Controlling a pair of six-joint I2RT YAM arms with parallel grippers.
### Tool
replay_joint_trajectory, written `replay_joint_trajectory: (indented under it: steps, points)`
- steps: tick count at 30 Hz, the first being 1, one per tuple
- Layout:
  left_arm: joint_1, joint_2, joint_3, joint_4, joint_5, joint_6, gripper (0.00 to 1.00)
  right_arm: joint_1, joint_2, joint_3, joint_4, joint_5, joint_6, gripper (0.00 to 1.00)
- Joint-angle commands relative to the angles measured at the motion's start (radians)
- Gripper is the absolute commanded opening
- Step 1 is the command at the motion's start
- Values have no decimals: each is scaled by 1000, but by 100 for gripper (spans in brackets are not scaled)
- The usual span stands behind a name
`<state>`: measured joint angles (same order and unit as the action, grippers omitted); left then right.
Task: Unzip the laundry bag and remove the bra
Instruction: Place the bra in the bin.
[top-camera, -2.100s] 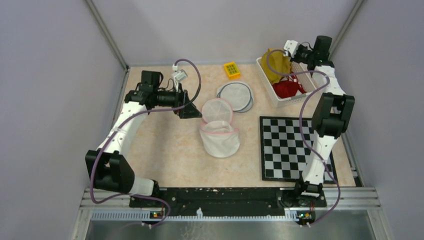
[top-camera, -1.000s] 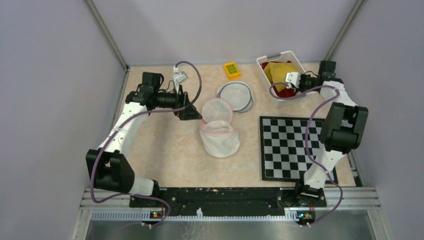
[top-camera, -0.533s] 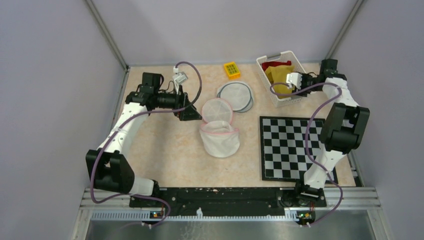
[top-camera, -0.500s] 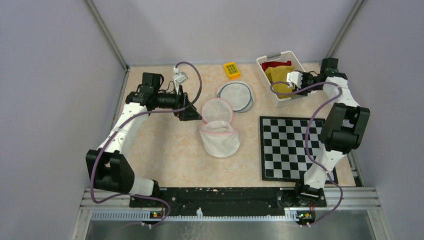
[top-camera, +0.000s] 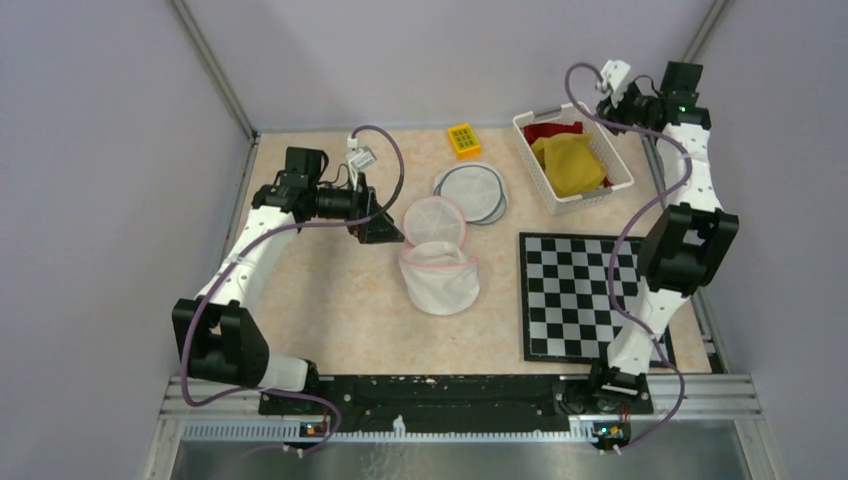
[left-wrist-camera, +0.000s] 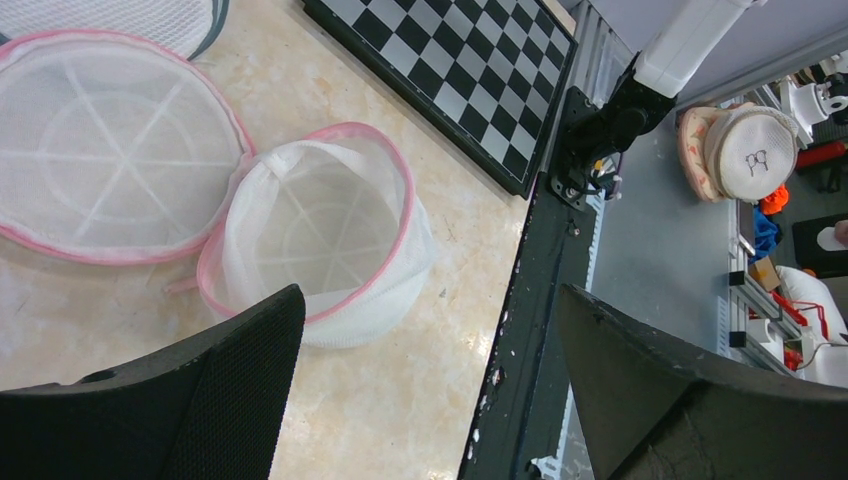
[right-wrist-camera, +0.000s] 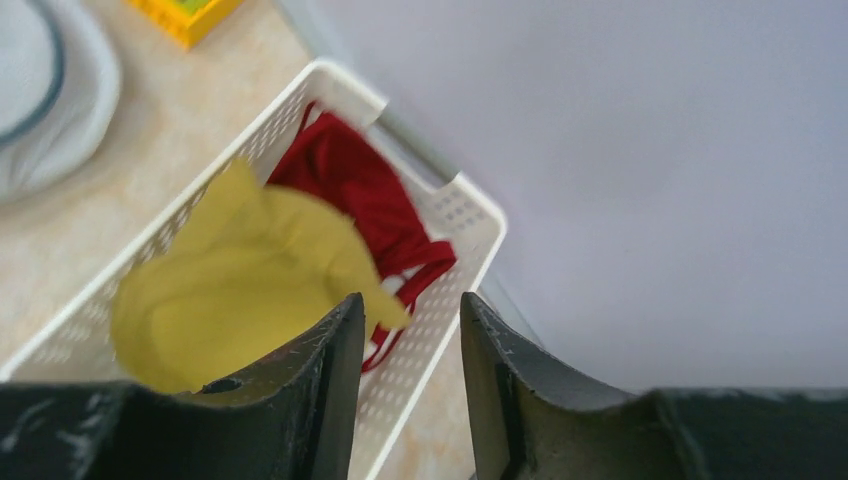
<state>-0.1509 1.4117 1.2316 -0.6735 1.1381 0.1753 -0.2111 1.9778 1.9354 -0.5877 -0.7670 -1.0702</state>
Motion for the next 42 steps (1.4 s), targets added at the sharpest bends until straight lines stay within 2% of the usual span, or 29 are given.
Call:
replay_joint_trajectory:
  steps: [1, 3, 6, 12, 17, 23, 28, 32, 35, 40, 42]
  points:
    - [5, -11, -15, 24, 30, 8, 99, 45, 147, 206, 168, 73, 549, 39]
    - [6, -11, -24, 27, 28, 9, 99, 58, 217, 299, 174, 105, 653, 39]
    - [5, -8, -32, 34, 28, 6, 99, 89, 293, 381, 150, 138, 690, 39]
    - [5, -5, -31, 20, 26, 17, 99, 139, 336, 325, 139, 213, 601, 46]
    - [5, -14, -39, 9, 20, 37, 99, 140, 366, 327, 11, 237, 514, 53]
    - [5, 5, -29, 10, 36, 30, 99, 153, 394, 333, -168, 277, 405, 55]
    - [5, 9, -27, 7, 38, 34, 99, 153, 402, 323, -223, 300, 386, 56]
    - [5, 14, -31, 7, 42, 34, 99, 154, 441, 343, -267, 310, 406, 69]
    - [4, 20, -30, 6, 42, 32, 99, 159, 492, 385, -291, 340, 435, 73]
    - [5, 19, -35, 3, 36, 35, 99, 163, 524, 378, -259, 344, 467, 71]
    - [5, 17, -34, 0, 34, 36, 99, 164, 525, 369, -244, 338, 475, 60]
